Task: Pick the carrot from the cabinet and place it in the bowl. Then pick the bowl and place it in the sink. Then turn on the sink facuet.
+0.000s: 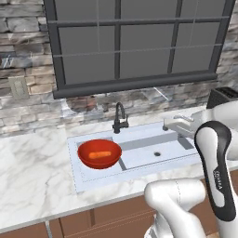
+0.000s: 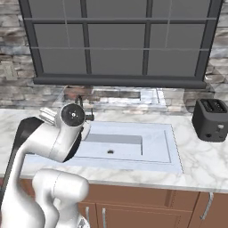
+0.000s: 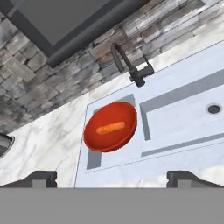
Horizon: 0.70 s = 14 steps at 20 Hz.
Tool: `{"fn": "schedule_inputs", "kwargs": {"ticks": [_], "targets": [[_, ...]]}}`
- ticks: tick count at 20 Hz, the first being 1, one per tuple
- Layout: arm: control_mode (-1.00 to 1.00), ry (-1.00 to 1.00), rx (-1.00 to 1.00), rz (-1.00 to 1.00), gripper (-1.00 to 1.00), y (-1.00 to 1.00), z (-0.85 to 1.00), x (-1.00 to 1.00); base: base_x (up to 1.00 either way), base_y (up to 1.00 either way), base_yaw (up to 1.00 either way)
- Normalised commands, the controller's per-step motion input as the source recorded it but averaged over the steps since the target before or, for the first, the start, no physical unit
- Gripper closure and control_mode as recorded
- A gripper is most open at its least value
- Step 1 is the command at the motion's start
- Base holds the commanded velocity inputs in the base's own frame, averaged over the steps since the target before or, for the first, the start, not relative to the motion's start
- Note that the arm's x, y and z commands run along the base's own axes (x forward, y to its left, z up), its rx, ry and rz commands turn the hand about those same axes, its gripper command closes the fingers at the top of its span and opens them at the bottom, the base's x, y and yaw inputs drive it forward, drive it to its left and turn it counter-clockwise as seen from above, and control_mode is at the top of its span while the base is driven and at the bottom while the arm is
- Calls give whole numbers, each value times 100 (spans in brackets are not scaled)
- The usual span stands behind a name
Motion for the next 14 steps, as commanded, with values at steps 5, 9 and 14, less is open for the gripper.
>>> {"fn": "schedule_inputs", "kwargs": {"ticks": [5,9,14], "targets": [[-100,19,51,-46,-100,-1,8,9,0,0,0],[-100,40,35,-37,-100,-13,2,17,0,0,0],[-100,49,34,-20,-100,-7,-1,35,0,0,0]]}}
